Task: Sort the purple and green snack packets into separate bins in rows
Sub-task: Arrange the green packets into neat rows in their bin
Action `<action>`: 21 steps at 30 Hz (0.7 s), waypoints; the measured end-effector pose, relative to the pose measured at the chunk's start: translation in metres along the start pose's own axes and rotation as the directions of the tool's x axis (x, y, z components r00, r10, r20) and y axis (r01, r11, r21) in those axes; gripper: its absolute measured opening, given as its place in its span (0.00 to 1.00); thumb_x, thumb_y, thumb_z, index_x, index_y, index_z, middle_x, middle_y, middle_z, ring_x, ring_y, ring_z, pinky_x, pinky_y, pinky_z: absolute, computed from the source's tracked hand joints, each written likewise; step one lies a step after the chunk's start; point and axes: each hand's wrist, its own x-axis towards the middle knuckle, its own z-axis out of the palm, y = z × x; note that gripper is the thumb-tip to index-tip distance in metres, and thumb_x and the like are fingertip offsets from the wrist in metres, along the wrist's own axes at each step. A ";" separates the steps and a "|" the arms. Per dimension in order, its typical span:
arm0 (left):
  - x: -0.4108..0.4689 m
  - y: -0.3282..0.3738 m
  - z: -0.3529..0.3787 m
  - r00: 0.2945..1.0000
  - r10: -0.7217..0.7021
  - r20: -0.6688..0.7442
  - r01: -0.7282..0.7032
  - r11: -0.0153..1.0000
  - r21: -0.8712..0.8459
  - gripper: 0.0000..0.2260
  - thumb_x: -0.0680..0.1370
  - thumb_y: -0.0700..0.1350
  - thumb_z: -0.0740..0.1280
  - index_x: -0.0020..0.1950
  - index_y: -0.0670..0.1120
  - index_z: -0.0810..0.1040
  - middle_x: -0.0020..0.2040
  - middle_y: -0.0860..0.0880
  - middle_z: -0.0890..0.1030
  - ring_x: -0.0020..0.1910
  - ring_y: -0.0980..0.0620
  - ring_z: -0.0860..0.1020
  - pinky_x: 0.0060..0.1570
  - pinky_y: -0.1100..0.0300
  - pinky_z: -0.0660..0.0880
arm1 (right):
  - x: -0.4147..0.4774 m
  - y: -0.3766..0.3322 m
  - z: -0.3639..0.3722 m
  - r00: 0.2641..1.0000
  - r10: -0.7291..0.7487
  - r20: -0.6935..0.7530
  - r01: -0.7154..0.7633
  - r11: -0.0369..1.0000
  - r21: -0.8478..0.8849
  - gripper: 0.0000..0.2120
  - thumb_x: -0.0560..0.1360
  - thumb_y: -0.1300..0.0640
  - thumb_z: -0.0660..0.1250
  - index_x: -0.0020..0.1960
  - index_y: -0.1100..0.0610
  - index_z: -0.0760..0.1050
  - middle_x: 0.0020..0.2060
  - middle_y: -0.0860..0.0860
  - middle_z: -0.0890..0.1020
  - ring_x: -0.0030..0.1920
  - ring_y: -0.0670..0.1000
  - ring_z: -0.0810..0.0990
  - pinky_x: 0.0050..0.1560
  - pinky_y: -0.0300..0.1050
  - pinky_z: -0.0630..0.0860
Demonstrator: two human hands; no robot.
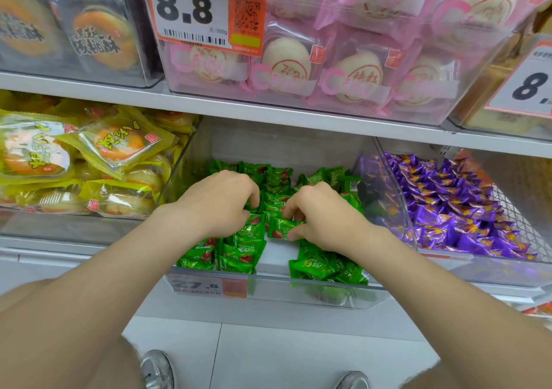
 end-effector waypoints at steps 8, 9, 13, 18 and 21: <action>0.000 0.000 0.004 1.000 -0.011 0.001 0.011 1.000 0.028 0.12 0.80 0.44 0.70 0.63 0.51 0.83 0.56 0.51 0.81 0.58 0.46 0.79 0.56 0.48 0.80 | 0.010 -0.006 0.017 0.999 -0.018 -0.034 0.015 0.995 -0.095 0.20 0.68 0.48 0.82 0.58 0.47 0.81 0.50 0.53 0.82 0.51 0.60 0.82 0.48 0.52 0.81; 0.000 0.001 0.003 1.000 -0.006 0.006 0.006 1.000 0.026 0.12 0.81 0.45 0.69 0.64 0.52 0.82 0.57 0.50 0.81 0.60 0.46 0.78 0.57 0.48 0.80 | 0.010 -0.006 0.016 0.999 -0.019 -0.043 0.013 0.992 -0.127 0.20 0.69 0.47 0.82 0.58 0.47 0.81 0.51 0.53 0.82 0.51 0.60 0.82 0.47 0.51 0.79; -0.001 0.006 0.001 0.999 0.033 0.004 -0.033 0.999 -0.011 0.14 0.81 0.46 0.70 0.67 0.54 0.81 0.60 0.51 0.81 0.61 0.48 0.78 0.59 0.48 0.79 | 0.011 -0.005 0.015 0.999 -0.012 -0.052 0.006 0.992 -0.124 0.22 0.66 0.44 0.83 0.56 0.48 0.81 0.49 0.53 0.82 0.50 0.60 0.81 0.47 0.52 0.80; 0.000 0.010 0.001 0.997 0.071 -0.036 -0.073 0.996 -0.047 0.12 0.81 0.48 0.70 0.64 0.55 0.82 0.51 0.55 0.81 0.53 0.52 0.78 0.55 0.49 0.80 | 0.009 0.000 0.009 1.000 0.000 -0.026 -0.003 0.996 -0.090 0.24 0.64 0.44 0.84 0.56 0.48 0.81 0.48 0.52 0.82 0.50 0.58 0.81 0.48 0.56 0.82; 0.000 0.012 0.000 0.994 0.084 -0.076 -0.090 0.994 -0.070 0.08 0.81 0.49 0.70 0.59 0.55 0.83 0.46 0.58 0.81 0.48 0.54 0.79 0.51 0.50 0.81 | 0.001 0.004 -0.013 0.997 -0.027 -0.076 0.025 0.999 -0.025 0.16 0.67 0.43 0.82 0.48 0.48 0.82 0.40 0.46 0.82 0.46 0.51 0.81 0.51 0.53 0.82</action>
